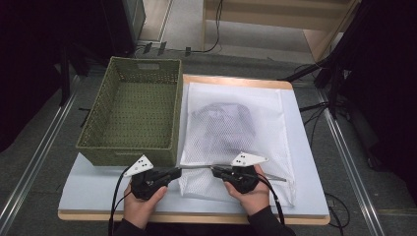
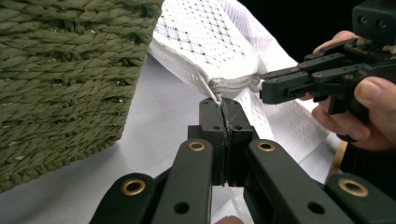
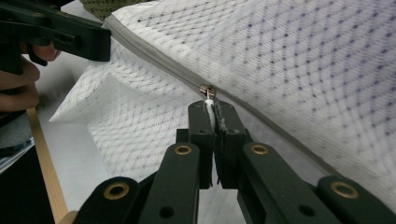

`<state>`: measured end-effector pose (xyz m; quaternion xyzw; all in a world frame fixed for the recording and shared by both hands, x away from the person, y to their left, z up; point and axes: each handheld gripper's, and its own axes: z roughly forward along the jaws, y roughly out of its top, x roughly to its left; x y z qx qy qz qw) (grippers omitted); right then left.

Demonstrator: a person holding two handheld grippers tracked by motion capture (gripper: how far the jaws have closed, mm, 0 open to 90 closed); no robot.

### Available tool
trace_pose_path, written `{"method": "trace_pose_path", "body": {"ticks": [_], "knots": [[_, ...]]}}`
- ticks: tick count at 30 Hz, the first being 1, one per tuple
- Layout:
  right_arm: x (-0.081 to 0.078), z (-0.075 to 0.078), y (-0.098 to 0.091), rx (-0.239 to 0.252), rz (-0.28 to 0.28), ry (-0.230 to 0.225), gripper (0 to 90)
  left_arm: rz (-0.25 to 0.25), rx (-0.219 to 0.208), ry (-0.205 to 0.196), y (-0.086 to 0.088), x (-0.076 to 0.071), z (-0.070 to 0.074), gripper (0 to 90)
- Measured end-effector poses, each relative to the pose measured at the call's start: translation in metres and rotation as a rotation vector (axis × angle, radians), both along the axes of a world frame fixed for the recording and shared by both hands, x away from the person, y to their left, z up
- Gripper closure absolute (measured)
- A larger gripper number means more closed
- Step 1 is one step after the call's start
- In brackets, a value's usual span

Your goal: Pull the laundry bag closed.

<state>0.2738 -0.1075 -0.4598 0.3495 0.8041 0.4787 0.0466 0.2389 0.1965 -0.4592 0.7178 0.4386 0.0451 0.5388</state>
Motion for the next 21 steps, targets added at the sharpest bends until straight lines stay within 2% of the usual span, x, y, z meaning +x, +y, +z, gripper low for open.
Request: {"method": "trace_pose_path", "body": {"ticks": [12,21], "knots": [[-0.001,0.002,-0.034,-0.011,-0.070,-0.003,88.4,0.005,0.013,0.008,0.001,0.000,-0.001,90.0],[-0.008,0.002,-0.079,-0.008,-0.150,0.001,88.5,0.001,0.020,0.012,0.000,0.000,-0.003,90.0]]}}
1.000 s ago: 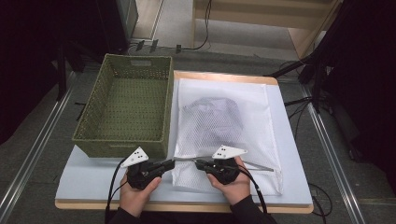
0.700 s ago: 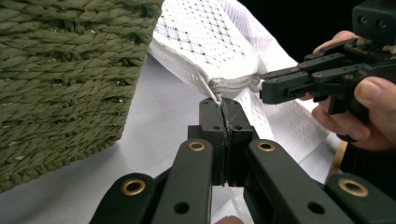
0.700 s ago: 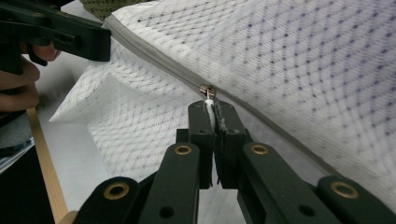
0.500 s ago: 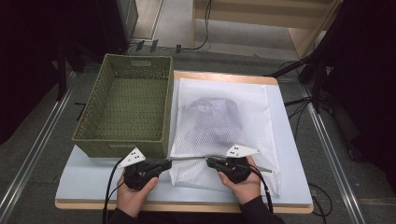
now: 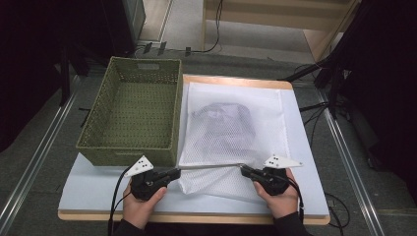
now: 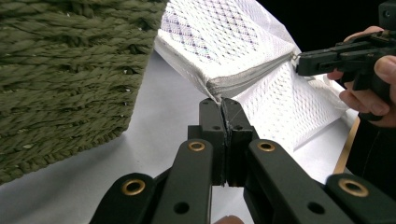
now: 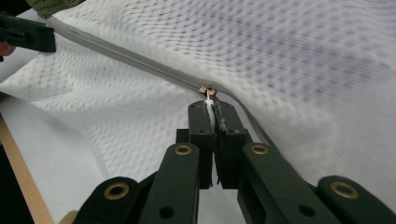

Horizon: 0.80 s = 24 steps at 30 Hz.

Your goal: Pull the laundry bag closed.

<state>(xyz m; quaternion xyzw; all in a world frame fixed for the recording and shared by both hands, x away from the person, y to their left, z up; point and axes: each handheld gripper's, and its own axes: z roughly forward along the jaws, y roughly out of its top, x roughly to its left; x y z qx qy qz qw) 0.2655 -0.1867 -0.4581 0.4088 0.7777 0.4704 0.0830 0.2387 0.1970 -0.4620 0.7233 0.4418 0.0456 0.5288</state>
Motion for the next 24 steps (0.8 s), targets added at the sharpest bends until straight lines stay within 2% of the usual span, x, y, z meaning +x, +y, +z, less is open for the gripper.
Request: {"method": "trace_pose_path", "body": {"ticks": [14,16,24], "knots": [[-0.007,-0.001,-0.047,-0.001,-0.102,0.001,88.4,0.001,0.012,0.008,0.000,-0.001,-0.001,90.0],[-0.008,-0.001,-0.055,-0.009,-0.129,-0.002,88.4,0.006,0.011,0.010,0.001,-0.001,-0.002,90.0],[-0.012,-0.002,-0.091,0.014,-0.215,0.003,88.4,0.005,0.014,0.015,0.000,-0.001,-0.002,90.0]]}}
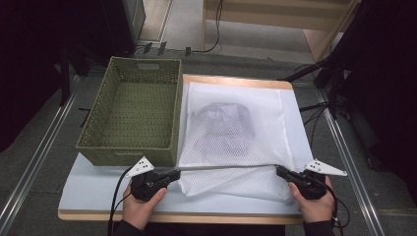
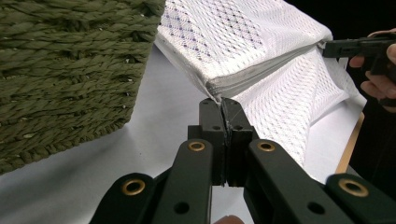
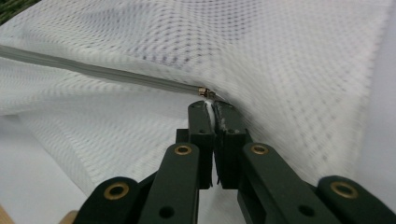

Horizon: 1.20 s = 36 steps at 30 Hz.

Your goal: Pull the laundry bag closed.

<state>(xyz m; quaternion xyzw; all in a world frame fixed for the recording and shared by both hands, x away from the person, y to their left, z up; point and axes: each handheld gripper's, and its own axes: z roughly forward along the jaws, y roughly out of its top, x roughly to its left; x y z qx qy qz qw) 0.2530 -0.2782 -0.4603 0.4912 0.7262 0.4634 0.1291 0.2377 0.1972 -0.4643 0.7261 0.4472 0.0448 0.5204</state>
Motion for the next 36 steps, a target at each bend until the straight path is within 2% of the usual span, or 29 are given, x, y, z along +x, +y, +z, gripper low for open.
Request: {"method": "trace_pose_path", "body": {"ticks": [5,22,27,36], "knots": [[-0.001,-0.002,-0.014,0.002,-0.028,0.005,88.4,-0.005,0.006,0.001,-0.002,0.000,0.000,90.0],[-0.002,-0.003,-0.031,-0.007,-0.072,0.007,88.4,0.001,0.015,0.001,-0.001,0.000,0.000,90.0],[-0.002,-0.004,-0.042,0.012,-0.104,0.014,88.4,0.006,0.010,0.002,0.001,0.000,0.000,90.0],[-0.002,-0.005,-0.043,-0.009,-0.114,0.017,88.4,0.003,0.014,0.002,-0.001,0.000,0.001,90.0]]}}
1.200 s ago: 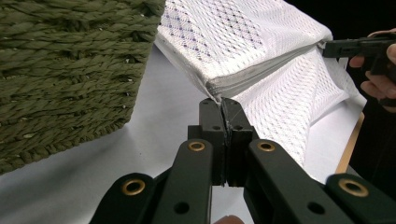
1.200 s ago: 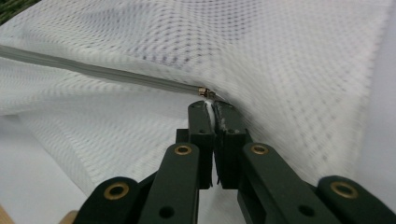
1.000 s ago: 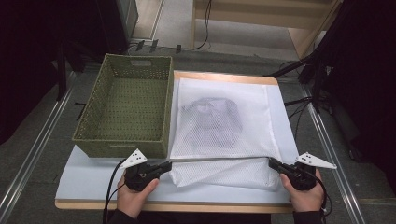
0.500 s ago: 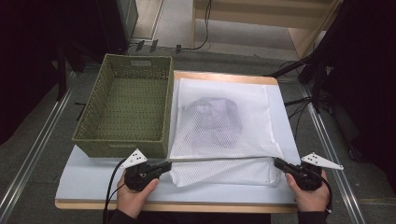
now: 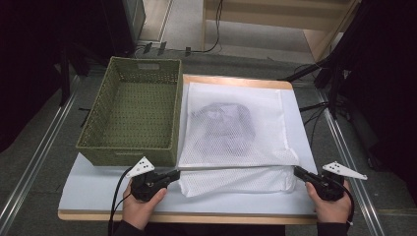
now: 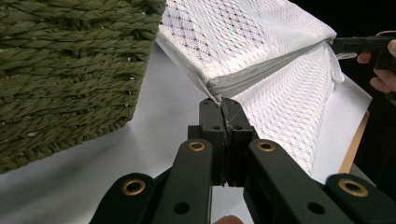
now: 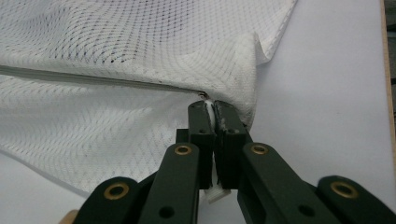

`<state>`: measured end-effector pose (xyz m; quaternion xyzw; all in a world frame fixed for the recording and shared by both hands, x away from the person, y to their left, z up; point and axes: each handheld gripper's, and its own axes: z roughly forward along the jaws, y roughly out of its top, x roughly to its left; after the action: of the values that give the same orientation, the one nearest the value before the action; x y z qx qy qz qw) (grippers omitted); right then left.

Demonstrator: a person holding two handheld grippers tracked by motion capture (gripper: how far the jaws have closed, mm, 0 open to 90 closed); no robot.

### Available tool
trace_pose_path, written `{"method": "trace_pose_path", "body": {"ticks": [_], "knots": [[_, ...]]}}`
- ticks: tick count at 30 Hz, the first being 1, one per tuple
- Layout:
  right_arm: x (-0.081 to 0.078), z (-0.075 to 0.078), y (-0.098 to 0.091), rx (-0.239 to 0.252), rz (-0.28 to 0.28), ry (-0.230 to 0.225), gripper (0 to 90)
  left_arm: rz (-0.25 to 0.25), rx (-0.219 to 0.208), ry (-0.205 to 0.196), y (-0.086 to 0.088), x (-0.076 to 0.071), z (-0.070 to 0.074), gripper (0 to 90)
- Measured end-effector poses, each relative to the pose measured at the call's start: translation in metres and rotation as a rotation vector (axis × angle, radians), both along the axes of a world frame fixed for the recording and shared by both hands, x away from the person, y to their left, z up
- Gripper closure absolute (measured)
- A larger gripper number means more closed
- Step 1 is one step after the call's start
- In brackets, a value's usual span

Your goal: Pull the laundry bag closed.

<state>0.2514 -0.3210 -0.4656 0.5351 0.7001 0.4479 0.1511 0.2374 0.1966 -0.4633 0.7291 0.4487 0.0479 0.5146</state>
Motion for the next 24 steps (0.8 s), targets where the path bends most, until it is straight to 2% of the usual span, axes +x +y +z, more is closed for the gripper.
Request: {"method": "trace_pose_path", "body": {"ticks": [5,8,9,10,12,14,17,24], "knots": [[-0.001,0.001,0.000,0.001,-0.010,-0.004,88.3,-0.006,0.005,0.005,0.000,0.000,-0.001,90.0],[-0.001,0.002,-0.001,0.042,-0.002,-0.020,87.3,-0.025,-0.001,0.007,0.000,0.000,-0.002,89.6],[-0.001,0.002,-0.001,0.051,0.003,-0.024,84.8,-0.031,0.011,0.001,0.000,0.000,-0.002,89.0],[-0.001,0.001,-0.001,0.054,0.002,-0.025,76.6,-0.032,0.012,-0.006,0.000,-0.001,-0.003,87.0],[-0.001,0.001,0.000,0.050,-0.007,-0.030,69.1,-0.042,0.014,-0.018,0.000,-0.002,-0.001,78.6],[-0.001,0.003,0.002,0.050,0.006,-0.051,63.1,-0.038,0.029,-0.040,0.000,-0.003,0.002,64.5],[-0.002,0.007,0.007,0.025,0.018,-0.088,54.3,-0.034,0.048,-0.067,0.001,-0.006,0.005,46.9],[0.000,0.012,0.012,-0.016,0.021,-0.141,39.8,-0.027,0.039,-0.137,0.014,-0.011,0.015,34.3]]}}
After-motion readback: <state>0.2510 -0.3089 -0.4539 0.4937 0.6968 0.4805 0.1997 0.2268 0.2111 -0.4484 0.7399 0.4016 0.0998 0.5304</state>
